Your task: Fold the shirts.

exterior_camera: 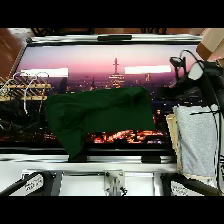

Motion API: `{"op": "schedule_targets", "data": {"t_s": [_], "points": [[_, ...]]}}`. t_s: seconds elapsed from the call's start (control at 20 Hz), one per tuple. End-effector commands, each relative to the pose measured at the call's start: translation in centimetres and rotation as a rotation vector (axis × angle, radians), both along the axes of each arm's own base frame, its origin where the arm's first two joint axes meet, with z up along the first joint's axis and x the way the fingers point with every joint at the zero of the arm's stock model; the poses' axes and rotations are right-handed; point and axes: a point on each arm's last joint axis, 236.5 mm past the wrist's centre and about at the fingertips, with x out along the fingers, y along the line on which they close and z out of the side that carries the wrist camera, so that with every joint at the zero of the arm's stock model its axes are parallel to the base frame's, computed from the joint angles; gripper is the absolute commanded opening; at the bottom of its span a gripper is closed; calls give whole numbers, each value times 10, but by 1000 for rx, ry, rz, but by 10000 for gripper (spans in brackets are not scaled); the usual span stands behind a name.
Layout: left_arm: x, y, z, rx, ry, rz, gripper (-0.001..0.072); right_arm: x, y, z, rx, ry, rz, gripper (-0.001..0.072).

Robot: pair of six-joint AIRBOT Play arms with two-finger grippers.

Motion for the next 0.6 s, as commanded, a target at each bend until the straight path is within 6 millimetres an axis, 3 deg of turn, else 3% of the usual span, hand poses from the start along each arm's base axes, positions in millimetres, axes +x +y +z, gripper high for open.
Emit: {"op": "schedule_targets", "data": {"t_s": [0.0,0.2,0.25,0.3,0.5,0.55], "points": [[-20,-18,-37,-81,-10,49,605,-28,7,-8,136,108,-6,501],[1,-15,-59,-65,-72,127,600,-28,13,-12,135,103,9,501],[4,-14,-63,-60,-74,135,588,-28,12,-12,133,101,9,501],[8,-12,-68,-51,-79,141,507,-28,12,-12,132,102,9,501],[24,-10,-79,-9,-120,144,496,-29,4,-17,103,117,-38,502],[28,-9,-79,1,-132,154,399,-33,-3,-24,76,136,-55,502]]}}
